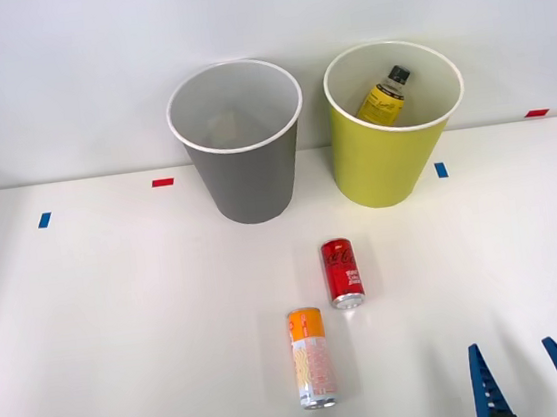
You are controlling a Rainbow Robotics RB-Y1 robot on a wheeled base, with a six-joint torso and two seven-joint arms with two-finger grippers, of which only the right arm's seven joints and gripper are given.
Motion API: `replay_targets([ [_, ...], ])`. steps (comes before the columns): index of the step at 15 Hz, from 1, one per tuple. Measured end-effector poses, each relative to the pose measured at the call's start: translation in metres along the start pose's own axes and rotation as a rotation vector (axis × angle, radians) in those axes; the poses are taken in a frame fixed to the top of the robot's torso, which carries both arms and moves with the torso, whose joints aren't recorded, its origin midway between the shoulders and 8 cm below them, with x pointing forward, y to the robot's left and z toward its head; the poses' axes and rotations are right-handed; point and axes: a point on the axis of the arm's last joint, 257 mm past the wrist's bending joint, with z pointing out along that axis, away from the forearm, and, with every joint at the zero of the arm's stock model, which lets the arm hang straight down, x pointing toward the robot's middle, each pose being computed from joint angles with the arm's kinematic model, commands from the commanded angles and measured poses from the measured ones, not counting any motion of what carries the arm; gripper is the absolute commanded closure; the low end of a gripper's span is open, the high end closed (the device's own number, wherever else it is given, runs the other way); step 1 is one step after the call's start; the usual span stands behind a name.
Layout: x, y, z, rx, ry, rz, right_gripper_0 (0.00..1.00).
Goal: Put cans in the gray bin, plastic bottles in the light green bin
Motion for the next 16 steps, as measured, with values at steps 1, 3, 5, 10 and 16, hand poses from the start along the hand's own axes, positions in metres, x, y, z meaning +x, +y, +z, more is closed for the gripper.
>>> replay_targets([
  [1,0.001,0.001,-0.006,0.0,0.009,-0.008,0.0],
  [3,0.006,0.001,-0.019,0.014,0.03,-0.023,0.0],
  [5,0.012,0.0,-0.031,0.041,0.055,-0.039,0.0],
  [10,0.029,-0.002,-0.053,0.076,0.079,-0.12,0.0],
  [16,0.038,0.003,-0.069,0.073,0.071,-0.173,0.0],
])
